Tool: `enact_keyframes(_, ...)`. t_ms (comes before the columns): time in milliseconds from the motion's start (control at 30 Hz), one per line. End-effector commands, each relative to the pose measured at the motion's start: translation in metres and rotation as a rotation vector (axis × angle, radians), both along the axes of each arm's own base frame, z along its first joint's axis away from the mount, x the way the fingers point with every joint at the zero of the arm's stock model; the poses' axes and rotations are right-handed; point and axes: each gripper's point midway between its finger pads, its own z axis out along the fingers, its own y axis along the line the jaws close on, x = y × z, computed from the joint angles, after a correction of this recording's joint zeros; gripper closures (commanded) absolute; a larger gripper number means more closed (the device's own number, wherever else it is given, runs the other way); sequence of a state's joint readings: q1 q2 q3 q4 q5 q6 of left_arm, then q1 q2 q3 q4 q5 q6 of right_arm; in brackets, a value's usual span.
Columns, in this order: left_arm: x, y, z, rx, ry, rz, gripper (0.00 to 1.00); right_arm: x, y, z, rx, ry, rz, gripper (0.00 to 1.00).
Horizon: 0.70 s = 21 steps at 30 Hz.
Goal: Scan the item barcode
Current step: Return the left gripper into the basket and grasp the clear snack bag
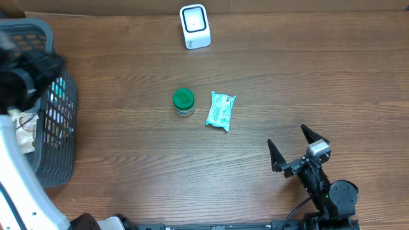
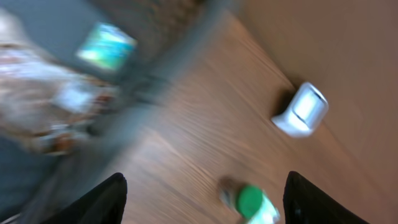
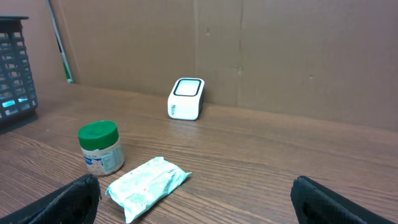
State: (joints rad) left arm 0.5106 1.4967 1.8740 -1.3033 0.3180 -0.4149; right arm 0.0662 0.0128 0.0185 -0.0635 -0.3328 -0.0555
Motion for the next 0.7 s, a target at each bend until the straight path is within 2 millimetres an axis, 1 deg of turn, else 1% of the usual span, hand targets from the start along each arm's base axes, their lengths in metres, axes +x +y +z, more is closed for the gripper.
enact_keyframes(0, -0.031, 0.055, -0.016, -0.047, 0.037, 0.225, 0.36, 0.001, -0.002, -0.002, 0.004, -0.002, -0.009, 0.0)
enact_keyframes(100, -0.041, 0.085, -0.039, -0.089, 0.049, 0.344, 0.37, 0.001, -0.002, -0.002, 0.004, -0.002, -0.009, 0.0)
enact_keyframes(167, -0.048, 0.1, -0.062, -0.112, 0.074, 0.391, 0.37, 0.001, -0.002, -0.002, 0.004, -0.002, -0.009, 0.0)
enact_keyframes(233, -0.055, 0.109, -0.089, -0.148, 0.115, 0.425, 0.37, 0.001, -0.002, -0.002, 0.004, -0.002, -0.009, 0.0)
enact_keyframes(367, -0.063, 0.113, -0.148, -0.206, 0.194, 0.449, 0.37, 0.001, -0.002, -0.002, 0.004, -0.002, -0.009, 0.0)
enact_keyframes(433, -0.064, 0.111, -0.173, -0.22, 0.211, 0.449, 0.37, 0.001, -0.002, -0.002, 0.004, -0.002, -0.009, 0.0)
enact_keyframes(500, -0.065, 0.109, -0.192, -0.226, 0.217, 0.447, 0.36, 0.001, -0.002, -0.002, 0.004, -0.002, -0.009, 0.0)
enact_keyframes(533, -0.065, 0.109, -0.203, -0.226, 0.217, 0.448, 0.34, 0.001, -0.002, -0.002, 0.004, -0.002, -0.009, 0.0)
enact_keyframes(600, -0.065, 0.109, -0.215, -0.223, 0.213, 0.448, 0.24, 0.001, -0.002, -0.002, 0.004, -0.002, -0.009, 0.0)
enact_keyframes(633, -0.065, 0.109, -0.225, -0.222, 0.213, 0.447, 0.19, 0.001, -0.002, -0.002, 0.004, -0.002, -0.009, 0.0)
enact_keyframes(667, -0.065, 0.109, -0.229, -0.222, 0.213, 0.448, 0.17, 0.001, -0.002, -0.002, 0.004, -0.002, -0.009, 0.0)
